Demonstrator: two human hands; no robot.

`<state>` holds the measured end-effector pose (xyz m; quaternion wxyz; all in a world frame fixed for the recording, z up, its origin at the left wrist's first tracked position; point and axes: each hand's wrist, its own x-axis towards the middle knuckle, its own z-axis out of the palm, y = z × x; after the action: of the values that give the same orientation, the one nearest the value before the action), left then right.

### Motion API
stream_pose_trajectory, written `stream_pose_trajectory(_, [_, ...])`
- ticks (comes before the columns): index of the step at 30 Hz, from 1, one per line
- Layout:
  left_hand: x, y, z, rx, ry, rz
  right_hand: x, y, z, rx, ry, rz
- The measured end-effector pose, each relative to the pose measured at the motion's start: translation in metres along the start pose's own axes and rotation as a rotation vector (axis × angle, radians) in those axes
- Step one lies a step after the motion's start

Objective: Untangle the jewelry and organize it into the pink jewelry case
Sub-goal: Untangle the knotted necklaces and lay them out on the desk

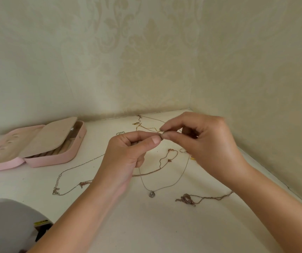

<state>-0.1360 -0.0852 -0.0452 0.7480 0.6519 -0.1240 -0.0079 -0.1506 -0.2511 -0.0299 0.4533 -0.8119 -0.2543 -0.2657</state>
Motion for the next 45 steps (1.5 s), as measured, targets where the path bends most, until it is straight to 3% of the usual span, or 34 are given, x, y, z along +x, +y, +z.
stream_pose_trajectory(2, [-0.001,0.000,0.001,0.001,-0.005,-0.002,0.002,-0.001,-0.004,0.220,0.033,0.131])
stream_pose_trajectory(6, [-0.002,0.002,0.002,-0.132,-0.092,-0.100,0.007,-0.001,-0.005,0.406,0.111,0.222])
stream_pose_trajectory(15, [0.004,-0.003,-0.009,-0.491,-0.440,-0.334,0.004,-0.007,-0.003,0.364,0.049,0.211])
stream_pose_trajectory(19, [0.005,-0.002,-0.010,-0.573,-0.411,-0.372,0.003,-0.007,-0.006,0.290,-0.062,0.181])
stream_pose_trajectory(25, [0.006,-0.002,-0.016,-0.429,-0.405,-0.360,0.002,-0.007,-0.014,0.218,-0.194,0.156])
stream_pose_trajectory(40, [0.004,0.000,-0.007,-0.329,-0.239,-0.416,0.004,-0.010,-0.029,-0.003,-0.383,0.130])
stream_pose_trajectory(45, [0.002,0.000,-0.007,-0.290,-0.295,-0.397,0.005,0.001,-0.024,0.137,-0.396,0.148])
